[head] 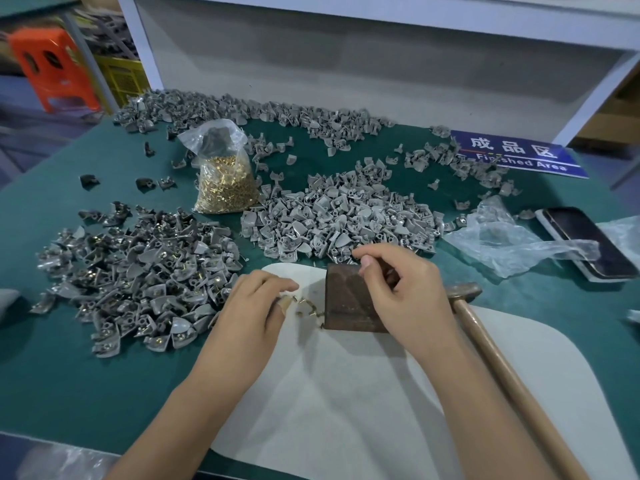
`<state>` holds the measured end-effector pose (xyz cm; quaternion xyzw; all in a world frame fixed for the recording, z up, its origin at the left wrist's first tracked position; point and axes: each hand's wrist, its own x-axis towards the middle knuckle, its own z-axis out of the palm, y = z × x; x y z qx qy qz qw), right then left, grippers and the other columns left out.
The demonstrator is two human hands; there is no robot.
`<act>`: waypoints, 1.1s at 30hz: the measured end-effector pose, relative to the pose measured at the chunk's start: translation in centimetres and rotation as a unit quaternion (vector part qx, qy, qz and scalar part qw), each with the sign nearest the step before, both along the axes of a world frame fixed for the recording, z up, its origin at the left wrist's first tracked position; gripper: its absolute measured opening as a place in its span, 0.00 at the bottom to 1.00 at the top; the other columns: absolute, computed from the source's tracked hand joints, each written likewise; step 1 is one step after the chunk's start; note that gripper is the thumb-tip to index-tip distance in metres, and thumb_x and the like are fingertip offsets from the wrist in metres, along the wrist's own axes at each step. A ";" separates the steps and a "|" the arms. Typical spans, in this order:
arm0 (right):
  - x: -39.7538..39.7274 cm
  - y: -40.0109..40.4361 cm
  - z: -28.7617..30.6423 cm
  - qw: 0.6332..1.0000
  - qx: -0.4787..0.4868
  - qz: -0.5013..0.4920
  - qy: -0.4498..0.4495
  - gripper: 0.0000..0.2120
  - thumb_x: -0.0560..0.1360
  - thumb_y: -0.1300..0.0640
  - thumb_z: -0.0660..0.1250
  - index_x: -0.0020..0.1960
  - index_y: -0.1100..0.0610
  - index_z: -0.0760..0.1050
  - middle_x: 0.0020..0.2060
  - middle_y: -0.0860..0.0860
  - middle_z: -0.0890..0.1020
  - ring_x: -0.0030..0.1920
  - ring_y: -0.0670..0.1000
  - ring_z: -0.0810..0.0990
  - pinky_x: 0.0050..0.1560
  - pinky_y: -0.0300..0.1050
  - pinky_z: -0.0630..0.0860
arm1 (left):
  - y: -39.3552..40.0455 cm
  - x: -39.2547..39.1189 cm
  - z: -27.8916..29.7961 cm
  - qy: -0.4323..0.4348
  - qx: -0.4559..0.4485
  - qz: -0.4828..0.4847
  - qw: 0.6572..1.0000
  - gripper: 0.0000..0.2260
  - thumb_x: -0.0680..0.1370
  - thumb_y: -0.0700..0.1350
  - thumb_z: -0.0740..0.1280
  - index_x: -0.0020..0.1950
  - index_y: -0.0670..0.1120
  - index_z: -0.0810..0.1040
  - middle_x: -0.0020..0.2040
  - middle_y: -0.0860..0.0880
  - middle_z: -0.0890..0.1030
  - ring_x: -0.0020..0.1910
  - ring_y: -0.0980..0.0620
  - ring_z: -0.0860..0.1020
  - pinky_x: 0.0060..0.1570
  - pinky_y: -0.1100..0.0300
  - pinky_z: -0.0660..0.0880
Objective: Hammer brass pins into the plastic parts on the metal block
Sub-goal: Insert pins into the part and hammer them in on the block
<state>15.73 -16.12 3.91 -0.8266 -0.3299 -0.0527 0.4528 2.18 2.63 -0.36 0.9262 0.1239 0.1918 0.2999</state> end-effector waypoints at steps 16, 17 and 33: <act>0.2 0.1 -0.1 1.000 -0.006 0.000 0.007 0.10 0.81 0.57 0.66 0.56 0.47 0.84 0.44 0.36 0.84 0.49 0.43 0.82 0.46 0.34 0.73 | 0.3 1.3 1.5 0.049 0.082 -0.020 0.995 0.05 0.81 0.43 0.67 0.54 0.49 0.81 0.53 0.53 0.76 0.56 0.49 0.72 0.53 0.50 0.74; 0.2 0.1 -0.1 1.000 -0.005 0.001 0.006 0.10 0.82 0.57 0.66 0.56 0.47 0.84 0.44 0.36 0.83 0.48 0.44 0.82 0.45 0.33 0.73 | 0.4 1.5 1.5 0.061 0.109 -0.022 0.992 0.04 0.82 0.45 0.66 0.54 0.51 0.80 0.53 0.54 0.75 0.57 0.50 0.71 0.53 0.52 0.73; 0.2 0.1 0.1 1.000 -0.005 0.006 0.015 0.09 0.82 0.57 0.66 0.56 0.47 0.84 0.46 0.37 0.84 0.51 0.43 0.82 0.50 0.37 0.77 | 1.6 2.4 2.0 0.077 0.032 -0.023 0.996 0.07 0.82 0.41 0.66 0.60 0.47 0.80 0.54 0.51 0.80 0.58 0.50 0.73 0.56 0.53 0.72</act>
